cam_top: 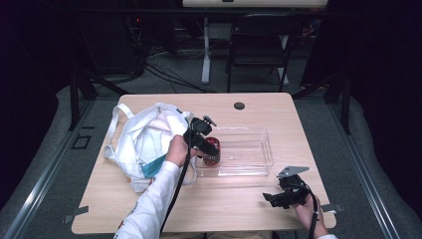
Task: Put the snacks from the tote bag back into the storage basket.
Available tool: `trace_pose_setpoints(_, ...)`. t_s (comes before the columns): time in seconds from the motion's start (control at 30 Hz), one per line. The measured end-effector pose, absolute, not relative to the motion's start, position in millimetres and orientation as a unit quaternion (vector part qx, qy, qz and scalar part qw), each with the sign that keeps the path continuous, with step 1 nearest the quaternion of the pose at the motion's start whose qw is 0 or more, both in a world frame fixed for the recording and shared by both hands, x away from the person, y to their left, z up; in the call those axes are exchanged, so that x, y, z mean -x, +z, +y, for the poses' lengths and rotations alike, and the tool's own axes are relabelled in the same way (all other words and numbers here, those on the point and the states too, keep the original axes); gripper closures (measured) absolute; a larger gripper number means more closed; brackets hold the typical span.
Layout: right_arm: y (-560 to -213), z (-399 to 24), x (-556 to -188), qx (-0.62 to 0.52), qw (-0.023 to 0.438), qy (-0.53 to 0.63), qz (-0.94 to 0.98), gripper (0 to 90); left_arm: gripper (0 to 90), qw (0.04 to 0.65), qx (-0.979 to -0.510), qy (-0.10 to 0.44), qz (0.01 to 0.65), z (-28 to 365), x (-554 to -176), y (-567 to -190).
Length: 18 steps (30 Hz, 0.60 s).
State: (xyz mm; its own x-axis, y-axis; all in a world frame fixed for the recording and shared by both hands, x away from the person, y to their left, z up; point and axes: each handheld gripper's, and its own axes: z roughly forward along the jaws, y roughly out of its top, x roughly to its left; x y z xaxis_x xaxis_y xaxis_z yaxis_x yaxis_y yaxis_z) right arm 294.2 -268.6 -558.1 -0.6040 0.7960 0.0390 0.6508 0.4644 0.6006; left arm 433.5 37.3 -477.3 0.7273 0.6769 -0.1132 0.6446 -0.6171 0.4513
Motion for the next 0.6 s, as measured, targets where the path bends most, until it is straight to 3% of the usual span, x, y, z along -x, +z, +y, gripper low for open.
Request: trace_pose_setpoints(0.6, -559, -267, -294, -0.428, 0.123, 0.292, 0.846, 14.7, 25.8, 0.208, -0.902, 0.037, 0.375, 36, -426, -496)
